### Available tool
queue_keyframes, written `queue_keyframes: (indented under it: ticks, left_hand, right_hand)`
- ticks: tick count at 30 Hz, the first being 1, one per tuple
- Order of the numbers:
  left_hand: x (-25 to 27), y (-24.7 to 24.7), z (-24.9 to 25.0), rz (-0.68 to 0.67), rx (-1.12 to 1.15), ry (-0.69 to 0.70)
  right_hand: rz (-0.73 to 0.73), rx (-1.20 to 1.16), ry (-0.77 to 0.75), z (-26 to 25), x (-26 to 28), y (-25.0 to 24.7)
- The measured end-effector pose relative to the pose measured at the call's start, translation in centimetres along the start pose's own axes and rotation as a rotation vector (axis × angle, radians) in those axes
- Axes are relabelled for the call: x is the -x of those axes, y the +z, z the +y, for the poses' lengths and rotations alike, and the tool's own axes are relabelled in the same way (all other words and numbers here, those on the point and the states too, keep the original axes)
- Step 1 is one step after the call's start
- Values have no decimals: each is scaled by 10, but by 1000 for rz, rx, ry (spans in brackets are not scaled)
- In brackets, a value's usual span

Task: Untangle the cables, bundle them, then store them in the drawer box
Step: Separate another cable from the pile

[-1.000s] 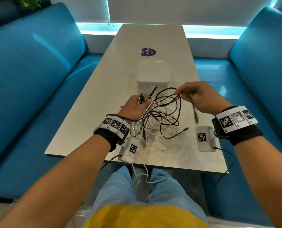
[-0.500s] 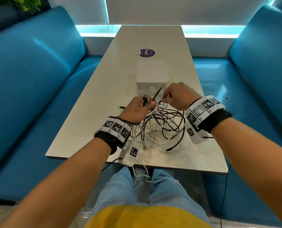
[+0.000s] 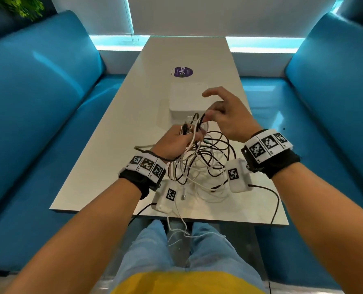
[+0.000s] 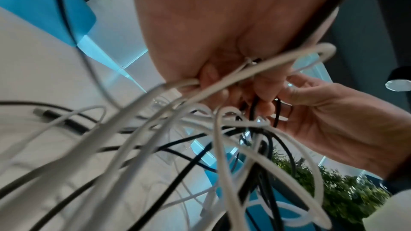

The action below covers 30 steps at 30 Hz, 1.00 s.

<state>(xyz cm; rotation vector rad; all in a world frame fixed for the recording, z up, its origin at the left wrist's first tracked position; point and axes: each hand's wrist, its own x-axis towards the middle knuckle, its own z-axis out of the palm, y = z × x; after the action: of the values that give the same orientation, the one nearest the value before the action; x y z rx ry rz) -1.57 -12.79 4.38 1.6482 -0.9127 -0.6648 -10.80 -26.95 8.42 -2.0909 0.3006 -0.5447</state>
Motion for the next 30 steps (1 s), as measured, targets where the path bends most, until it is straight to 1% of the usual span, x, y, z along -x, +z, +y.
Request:
queue_keyframes:
  ticks: [3, 10, 11, 12, 13, 14, 16, 17, 18, 20, 22, 26, 30]
  left_hand:
    - [-5, 0, 2, -27, -83, 12]
    - [2, 0, -10, -21, -91, -89]
    - [2, 0, -10, -15, -92, -94]
    - [2, 0, -10, -4, -90, -94]
    - [2, 0, -9, 10, -78, -93]
    - [1, 0, -8, 31, -58, -96]
    - [1, 2, -6, 71, -22, -108]
    - [1, 3, -7, 78, -15, -106]
    - [1, 4, -6, 74, -17, -100]
    - [0, 6, -4, 61, -9, -90]
    - [1, 7, 1, 40, 5, -84]
    - [6, 3, 6, 35, -21, -61]
    - [7, 0, 9, 35, -51, -77]
  right_hand:
    - [114, -87, -5, -4, 0, -3]
    - [404, -421, -25, -21, 1, -35]
    - [441, -440, 0, -18, 0, -40]
    - [467, -407, 38, -13, 0, -43]
    - [479, -294, 85, -7, -2, -45]
    - [459, -77, 147, -1, -3, -47]
    - [301, 448, 300, 10, 0, -43]
    - [207, 613, 334, 11, 3, -37]
    - [116, 683, 312, 9, 8, -29]
    - [-32, 689, 181, 5, 13, -10]
    - [-93, 697, 89, 5, 13, 4]
    - [-52, 647, 73, 1, 10, 8]
    - [55, 697, -25, -4, 10, 10]
